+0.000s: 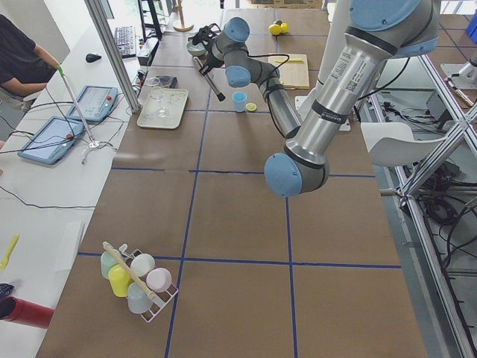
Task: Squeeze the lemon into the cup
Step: 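Grasp the steel rod with the left gripper and lift it upright, then carry the rod over the blue cup and lower it inside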
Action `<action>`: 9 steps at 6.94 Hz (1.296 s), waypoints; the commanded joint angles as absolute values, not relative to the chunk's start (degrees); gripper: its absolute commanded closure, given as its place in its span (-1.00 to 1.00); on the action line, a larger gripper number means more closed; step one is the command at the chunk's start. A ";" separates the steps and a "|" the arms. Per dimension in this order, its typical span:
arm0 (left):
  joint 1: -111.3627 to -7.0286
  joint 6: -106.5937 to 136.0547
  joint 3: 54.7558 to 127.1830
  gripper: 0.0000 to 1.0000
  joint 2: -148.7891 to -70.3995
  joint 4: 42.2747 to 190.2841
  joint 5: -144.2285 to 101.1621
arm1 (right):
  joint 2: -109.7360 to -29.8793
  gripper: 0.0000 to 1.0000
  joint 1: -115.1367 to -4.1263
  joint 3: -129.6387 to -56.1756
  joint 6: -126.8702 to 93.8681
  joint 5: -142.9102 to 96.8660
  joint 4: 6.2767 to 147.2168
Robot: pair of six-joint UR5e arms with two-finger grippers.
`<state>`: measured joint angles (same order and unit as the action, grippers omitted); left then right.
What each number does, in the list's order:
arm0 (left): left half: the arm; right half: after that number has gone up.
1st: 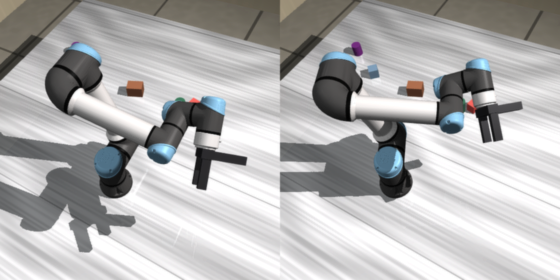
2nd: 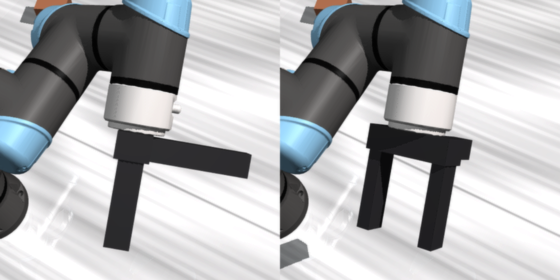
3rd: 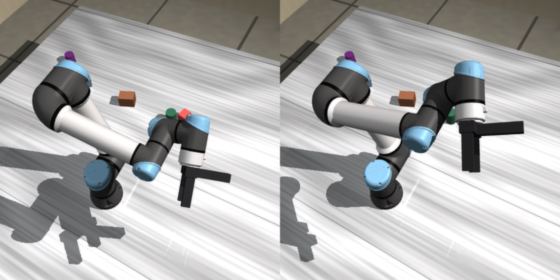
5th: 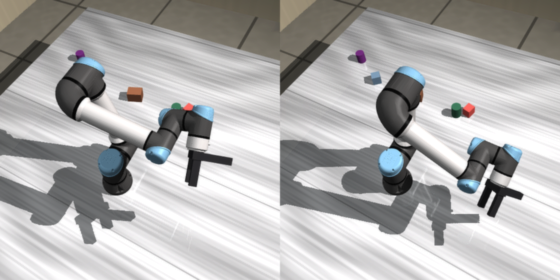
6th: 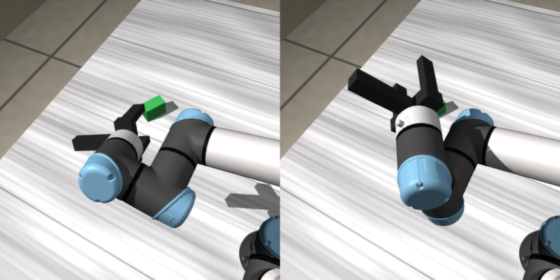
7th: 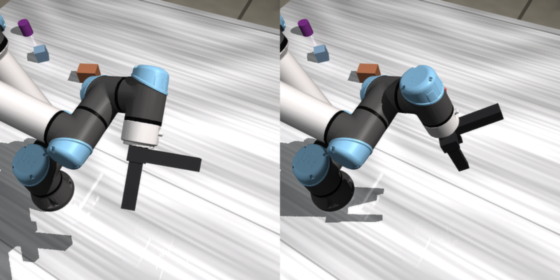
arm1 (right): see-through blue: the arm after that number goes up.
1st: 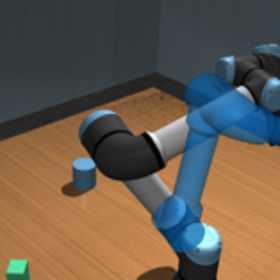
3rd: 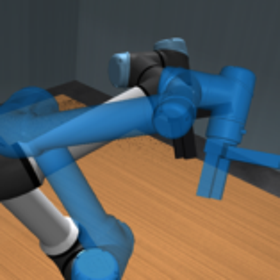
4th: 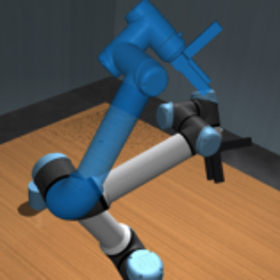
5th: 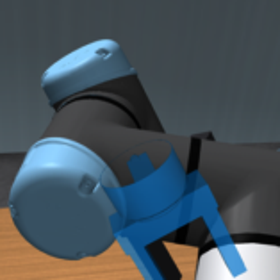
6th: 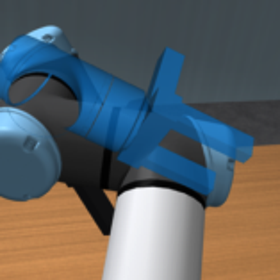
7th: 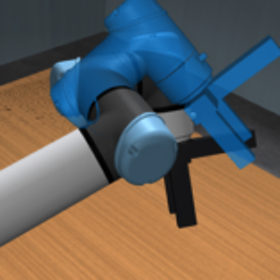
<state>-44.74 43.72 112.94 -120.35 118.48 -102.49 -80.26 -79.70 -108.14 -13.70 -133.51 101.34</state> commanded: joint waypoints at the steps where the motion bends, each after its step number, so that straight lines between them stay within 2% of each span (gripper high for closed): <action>1: -35.90 49.46 111.71 1.00 -119.88 128.57 -89.87 | -81.03 -1.00 -80.24 -108.28 -13.62 -133.68 101.34; 3: -26.94 50.45 110.58 1.00 -120.06 132.44 -74.96 | -82.26 -1.00 -80.86 -108.28 -13.62 -133.68 101.34; 5: -23.31 50.45 110.30 1.00 -119.97 133.68 -64.05 | -82.88 -1.00 -80.95 -108.28 -13.62 -133.68 101.34; 9: -18.82 50.27 104.61 1.00 -122.86 134.03 -60.65 | -83.14 -1.00 -81.39 -108.28 -13.62 -133.77 101.34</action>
